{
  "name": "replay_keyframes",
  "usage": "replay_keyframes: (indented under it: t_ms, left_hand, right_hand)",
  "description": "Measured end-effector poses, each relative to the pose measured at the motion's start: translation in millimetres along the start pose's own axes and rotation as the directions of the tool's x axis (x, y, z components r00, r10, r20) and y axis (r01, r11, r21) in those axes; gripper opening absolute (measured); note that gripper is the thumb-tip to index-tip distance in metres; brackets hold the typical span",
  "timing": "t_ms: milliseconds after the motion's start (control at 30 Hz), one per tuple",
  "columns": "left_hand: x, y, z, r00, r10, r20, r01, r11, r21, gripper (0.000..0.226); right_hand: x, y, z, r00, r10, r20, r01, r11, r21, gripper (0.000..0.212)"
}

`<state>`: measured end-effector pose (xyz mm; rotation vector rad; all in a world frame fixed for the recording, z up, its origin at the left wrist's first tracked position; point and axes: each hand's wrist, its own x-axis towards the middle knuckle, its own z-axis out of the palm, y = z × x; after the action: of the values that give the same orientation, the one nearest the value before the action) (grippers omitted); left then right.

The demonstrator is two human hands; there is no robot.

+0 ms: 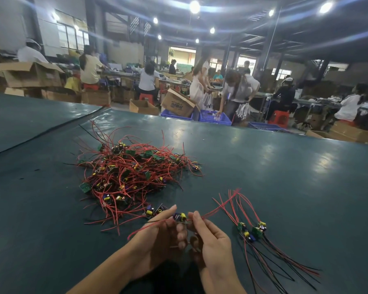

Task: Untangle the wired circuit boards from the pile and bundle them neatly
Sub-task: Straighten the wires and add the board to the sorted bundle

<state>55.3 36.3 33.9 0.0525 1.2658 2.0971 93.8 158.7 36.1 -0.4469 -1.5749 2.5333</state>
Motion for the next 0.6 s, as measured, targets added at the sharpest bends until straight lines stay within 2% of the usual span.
replay_keyframes:
  t_ms: [100, 233, 333, 433, 600]
  left_hand:
    - [0, -1, 4, 0.998, 0.053, -0.023, -0.054, 0.998, -0.039, 0.033]
    - [-2, -7, 8, 0.984, 0.179, -0.011, -0.172, 0.961, 0.215, 0.009]
    - [-4, -9, 12, 0.964, 0.266, -0.023, -0.251, 0.932, 0.261, 0.026]
    - [-2, -9, 11, 0.948, 0.302, -0.101, -0.271, 0.931, 0.244, 0.04]
    - [1, -14, 11, 0.932, 0.327, -0.159, -0.272, 0.918, 0.289, 0.029]
  right_hand:
    - [-2, -1, 1, 0.997, -0.057, -0.051, 0.059, 0.998, 0.03, 0.023]
    - [-4, -4, 0, 0.993, -0.109, -0.048, 0.109, 0.994, -0.002, 0.021]
    - [-4, -2, 0, 0.988, -0.151, 0.019, 0.151, 0.988, -0.04, 0.017]
    - [-2, 1, 1, 0.985, -0.168, 0.03, 0.17, 0.982, -0.08, 0.017]
    - [-3, 6, 2, 0.99, -0.142, 0.0, 0.141, 0.979, -0.146, 0.023]
